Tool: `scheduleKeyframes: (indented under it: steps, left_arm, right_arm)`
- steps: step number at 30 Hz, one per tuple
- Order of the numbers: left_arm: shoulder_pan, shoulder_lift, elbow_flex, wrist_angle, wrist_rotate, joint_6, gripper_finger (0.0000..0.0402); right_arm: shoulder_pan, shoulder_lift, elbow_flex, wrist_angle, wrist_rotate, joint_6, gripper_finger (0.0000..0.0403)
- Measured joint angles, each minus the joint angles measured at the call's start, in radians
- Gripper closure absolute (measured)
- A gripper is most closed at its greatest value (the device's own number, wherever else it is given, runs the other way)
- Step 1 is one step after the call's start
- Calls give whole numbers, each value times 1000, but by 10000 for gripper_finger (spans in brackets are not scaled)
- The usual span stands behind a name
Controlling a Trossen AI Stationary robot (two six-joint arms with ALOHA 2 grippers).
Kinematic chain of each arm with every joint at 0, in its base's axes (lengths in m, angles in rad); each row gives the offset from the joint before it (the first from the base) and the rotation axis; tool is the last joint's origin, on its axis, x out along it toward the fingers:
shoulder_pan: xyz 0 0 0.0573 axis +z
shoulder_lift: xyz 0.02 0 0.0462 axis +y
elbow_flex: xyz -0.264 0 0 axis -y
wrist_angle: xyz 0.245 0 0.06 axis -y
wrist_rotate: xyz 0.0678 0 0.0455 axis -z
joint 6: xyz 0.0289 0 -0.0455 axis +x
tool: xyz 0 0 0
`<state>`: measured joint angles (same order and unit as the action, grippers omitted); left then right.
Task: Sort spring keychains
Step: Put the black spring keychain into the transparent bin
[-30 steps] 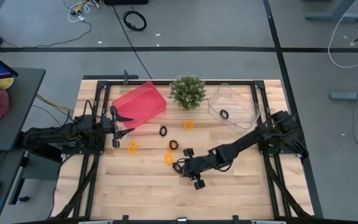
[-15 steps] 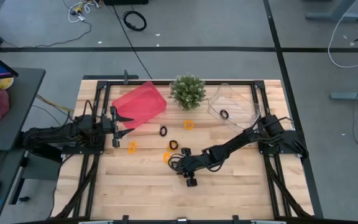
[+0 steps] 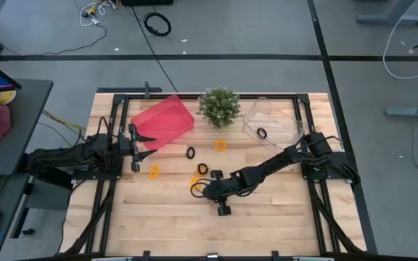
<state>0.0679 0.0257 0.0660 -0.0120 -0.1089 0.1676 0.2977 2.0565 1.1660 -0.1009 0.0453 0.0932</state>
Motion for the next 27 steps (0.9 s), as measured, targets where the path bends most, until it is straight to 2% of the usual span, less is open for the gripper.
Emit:
scheduleKeyframes:
  steps: [5,10,21,27]
  left_arm:
    - [0,0,0,0,0,0,202]
    - [0,0,0,0,0,0,202]
    - [0,0,0,-2,0,0,202]
    - [0,0,0,0,0,0,202]
  right_arm:
    - [1,-14,24,-66,5,4,387]
    - [5,-95,40,-247,56,6,394]
    - [73,-371,49,-646,500,136,394]
    - [74,-468,48,-825,648,220,394]
